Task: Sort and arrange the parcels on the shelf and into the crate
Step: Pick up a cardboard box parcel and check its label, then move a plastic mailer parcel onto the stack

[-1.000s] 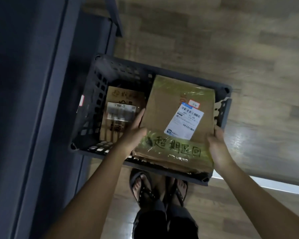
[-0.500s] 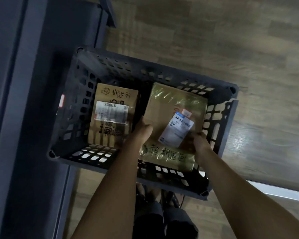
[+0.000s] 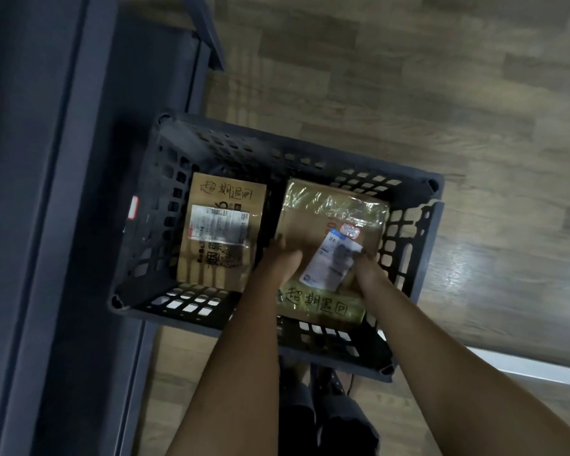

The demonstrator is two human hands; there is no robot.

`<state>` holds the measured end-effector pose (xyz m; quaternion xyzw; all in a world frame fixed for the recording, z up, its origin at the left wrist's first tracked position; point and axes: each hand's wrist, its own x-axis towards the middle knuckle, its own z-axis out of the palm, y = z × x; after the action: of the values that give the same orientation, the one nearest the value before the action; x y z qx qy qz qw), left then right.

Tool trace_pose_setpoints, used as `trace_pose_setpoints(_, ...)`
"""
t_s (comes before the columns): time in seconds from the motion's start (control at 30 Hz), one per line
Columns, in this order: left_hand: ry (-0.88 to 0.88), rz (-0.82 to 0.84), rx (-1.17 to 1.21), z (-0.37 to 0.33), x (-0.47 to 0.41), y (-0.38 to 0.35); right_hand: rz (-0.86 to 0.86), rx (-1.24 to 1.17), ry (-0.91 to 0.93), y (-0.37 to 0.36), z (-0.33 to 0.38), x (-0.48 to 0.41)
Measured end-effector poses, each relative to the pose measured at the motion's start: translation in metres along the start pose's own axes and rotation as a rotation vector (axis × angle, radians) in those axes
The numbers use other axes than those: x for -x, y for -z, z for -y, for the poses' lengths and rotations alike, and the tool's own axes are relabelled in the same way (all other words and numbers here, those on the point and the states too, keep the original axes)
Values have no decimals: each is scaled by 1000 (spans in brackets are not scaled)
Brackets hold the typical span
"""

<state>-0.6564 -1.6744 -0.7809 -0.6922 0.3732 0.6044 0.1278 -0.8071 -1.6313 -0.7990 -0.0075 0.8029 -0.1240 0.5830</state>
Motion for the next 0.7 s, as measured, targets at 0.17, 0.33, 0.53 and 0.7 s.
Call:
trace_pose_setpoints(0.17,-51,69,-2,-17,60,10,14,214,69,-16,32,51)
trace_pose_setpoints(0.33,-197,8,-36,-31,143,45,77,362,189,-7,52,132)
trace_pose_setpoints(0.53,-366,-124,-29,-49,270,97,144,465,447,11,86,256)
trace_pose_setpoints(0.7,-289,-302,-76,-34,369,148,190,650,592,-1,108,369)
